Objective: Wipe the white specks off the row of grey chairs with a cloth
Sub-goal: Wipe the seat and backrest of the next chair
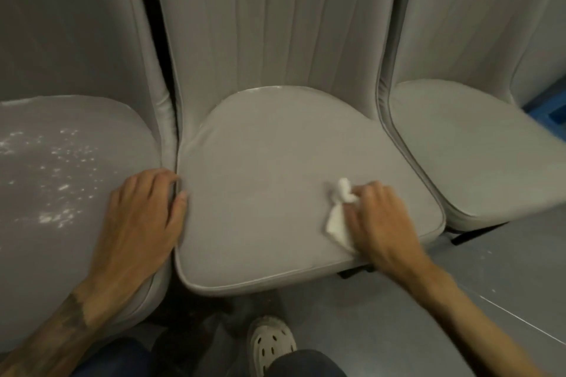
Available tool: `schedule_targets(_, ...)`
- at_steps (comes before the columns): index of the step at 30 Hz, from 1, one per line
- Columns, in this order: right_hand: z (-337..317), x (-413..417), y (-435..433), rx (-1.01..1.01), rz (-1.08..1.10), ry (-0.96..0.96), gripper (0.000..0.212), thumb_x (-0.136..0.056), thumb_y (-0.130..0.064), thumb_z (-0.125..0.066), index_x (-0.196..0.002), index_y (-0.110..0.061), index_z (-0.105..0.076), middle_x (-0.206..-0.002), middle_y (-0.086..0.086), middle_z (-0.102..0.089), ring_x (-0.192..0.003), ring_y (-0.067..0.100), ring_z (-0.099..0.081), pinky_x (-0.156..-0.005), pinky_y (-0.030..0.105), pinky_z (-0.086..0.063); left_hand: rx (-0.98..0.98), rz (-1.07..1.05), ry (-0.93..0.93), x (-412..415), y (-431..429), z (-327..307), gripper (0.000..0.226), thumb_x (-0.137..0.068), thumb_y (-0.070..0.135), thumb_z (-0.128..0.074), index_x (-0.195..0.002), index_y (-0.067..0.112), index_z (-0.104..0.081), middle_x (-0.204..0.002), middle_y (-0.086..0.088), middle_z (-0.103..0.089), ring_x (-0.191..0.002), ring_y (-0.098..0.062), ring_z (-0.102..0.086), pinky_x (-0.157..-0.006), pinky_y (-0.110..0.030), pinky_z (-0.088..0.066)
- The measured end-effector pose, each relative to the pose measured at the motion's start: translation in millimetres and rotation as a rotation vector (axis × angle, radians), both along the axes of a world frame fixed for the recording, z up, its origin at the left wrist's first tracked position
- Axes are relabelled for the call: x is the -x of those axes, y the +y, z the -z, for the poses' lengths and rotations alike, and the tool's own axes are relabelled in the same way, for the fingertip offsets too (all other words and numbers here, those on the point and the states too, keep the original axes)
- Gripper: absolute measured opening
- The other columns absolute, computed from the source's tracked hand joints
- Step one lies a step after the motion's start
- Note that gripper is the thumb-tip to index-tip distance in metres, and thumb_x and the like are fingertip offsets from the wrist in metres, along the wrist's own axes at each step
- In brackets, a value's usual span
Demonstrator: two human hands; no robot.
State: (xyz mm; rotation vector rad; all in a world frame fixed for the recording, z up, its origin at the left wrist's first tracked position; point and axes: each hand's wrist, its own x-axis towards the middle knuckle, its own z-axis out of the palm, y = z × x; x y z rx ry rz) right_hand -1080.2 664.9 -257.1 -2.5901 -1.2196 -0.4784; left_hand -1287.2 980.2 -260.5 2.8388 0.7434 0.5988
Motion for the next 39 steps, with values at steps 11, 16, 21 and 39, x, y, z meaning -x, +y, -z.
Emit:
schedule_targets(11, -12, -96, 56, -0.027, 0.157, -0.050, 0.021, -0.100, -0.013, -0.049, -0.088, 0.004, -0.056, -0.085, 0.026, -0.056, -0.076, 0.041, -0.053, -0.068, 0.053, -0.045, -0.102, 0.026, 0.024, -35, 13, -11, 0.031, -0.098, 0.038, -0.045, -0.113, 0.017, -0.062, -0.119, -0.009, -0.062, -0.101, -0.036, -0.056, -0.085, -0.049, -0.043)
schedule_targets(16, -25, -156, 156, 0.024, 0.316, 0.100, 0.031, -0.105, -0.020, -0.033, -0.111, 0.002, -0.054, -0.115, 0.024, -0.055, -0.104, 0.039, -0.050, -0.088, 0.048, -0.038, -0.150, -0.002, 0.015, -84, 50, -19, 0.029, -0.096, 0.030, -0.048, -0.115, 0.013, -0.064, -0.121, -0.011, -0.062, -0.096, -0.035, -0.056, -0.082, -0.049, -0.045)
schedule_targets(21, -15, -192, 212, -0.013, 0.478, 0.164, 0.030, -0.103, -0.019, -0.032, -0.118, -0.003, -0.052, -0.123, 0.019, -0.054, -0.113, 0.038, -0.050, -0.090, 0.047, -0.042, -0.221, -0.008, 0.022, -105, 76, -9, 0.031, -0.097, 0.032, -0.042, -0.112, 0.014, -0.063, -0.116, -0.009, -0.058, -0.090, -0.031, -0.051, -0.079, -0.048, -0.045)
schedule_targets(39, 0, -186, 261, 0.127, 0.059, 0.122, 0.031, -0.107, -0.023, -0.024, -0.120, -0.013, -0.050, -0.123, 0.009, -0.051, -0.110, 0.031, -0.047, -0.094, 0.042, -0.036, -0.193, -0.026, -0.121, -110, 79, 9, 0.031, -0.095, 0.036, -0.044, -0.110, 0.014, -0.059, -0.119, -0.010, -0.055, -0.089, -0.034, -0.045, -0.077, -0.049, -0.038)
